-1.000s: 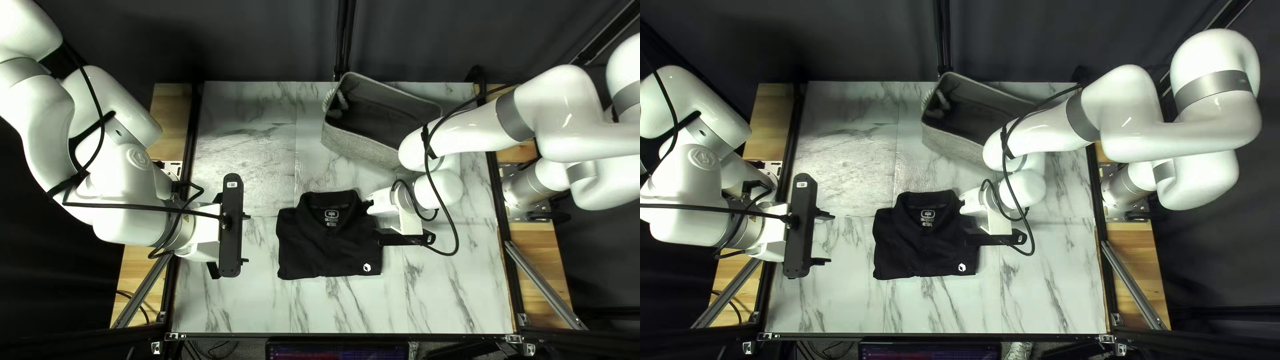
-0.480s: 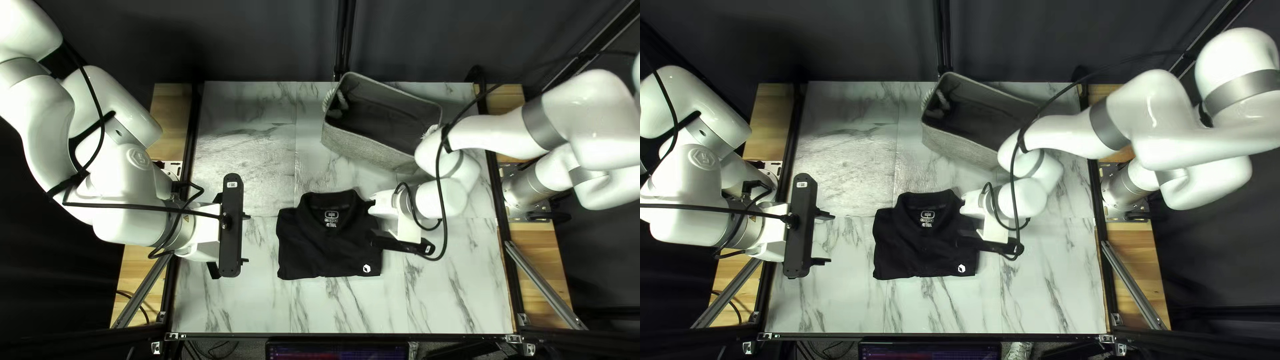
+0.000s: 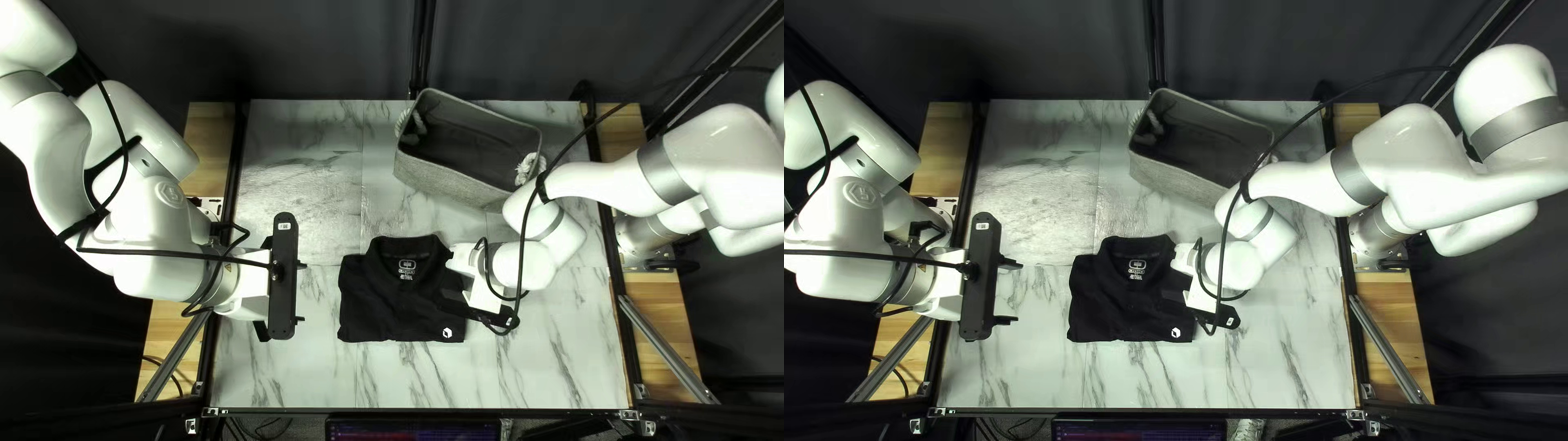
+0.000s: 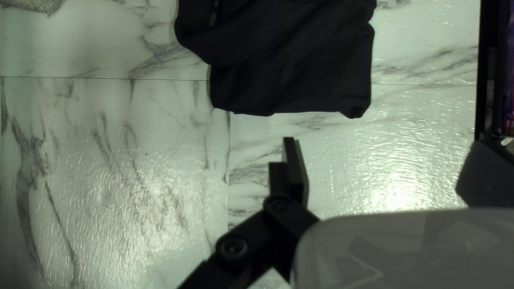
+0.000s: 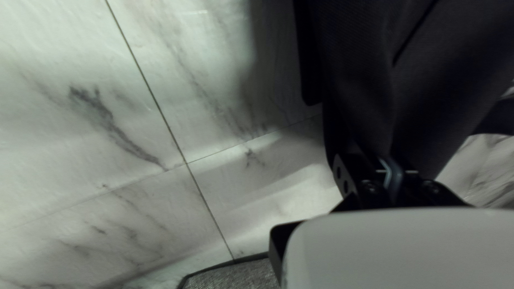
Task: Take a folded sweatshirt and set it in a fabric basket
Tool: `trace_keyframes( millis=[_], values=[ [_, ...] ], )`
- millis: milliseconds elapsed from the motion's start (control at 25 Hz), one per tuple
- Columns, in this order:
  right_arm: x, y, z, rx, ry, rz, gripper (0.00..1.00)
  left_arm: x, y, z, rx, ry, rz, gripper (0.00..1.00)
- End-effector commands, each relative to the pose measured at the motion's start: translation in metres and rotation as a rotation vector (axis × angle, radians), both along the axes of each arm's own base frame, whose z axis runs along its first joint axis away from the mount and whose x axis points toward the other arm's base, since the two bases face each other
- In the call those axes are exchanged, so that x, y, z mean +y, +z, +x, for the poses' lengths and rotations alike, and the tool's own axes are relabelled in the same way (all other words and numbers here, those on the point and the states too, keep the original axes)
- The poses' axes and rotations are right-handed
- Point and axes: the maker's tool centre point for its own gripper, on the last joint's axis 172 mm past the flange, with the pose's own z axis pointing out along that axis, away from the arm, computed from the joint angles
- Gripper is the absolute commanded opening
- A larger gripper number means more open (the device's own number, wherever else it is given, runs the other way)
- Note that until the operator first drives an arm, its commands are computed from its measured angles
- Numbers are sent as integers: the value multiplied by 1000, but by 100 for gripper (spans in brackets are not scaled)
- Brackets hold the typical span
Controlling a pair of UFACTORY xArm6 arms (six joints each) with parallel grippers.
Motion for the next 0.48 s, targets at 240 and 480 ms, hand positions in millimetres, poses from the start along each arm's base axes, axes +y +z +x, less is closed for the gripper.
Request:
trace_keyframes(
  millis=[240, 480],
  values=[
    [0, -2, 0, -3, 64, 1, 0, 0, 0, 0, 0, 0, 0, 100],
    [0, 2, -3, -3, 106, 15, 0, 0, 0, 0, 0, 0, 0, 100]
  ],
)
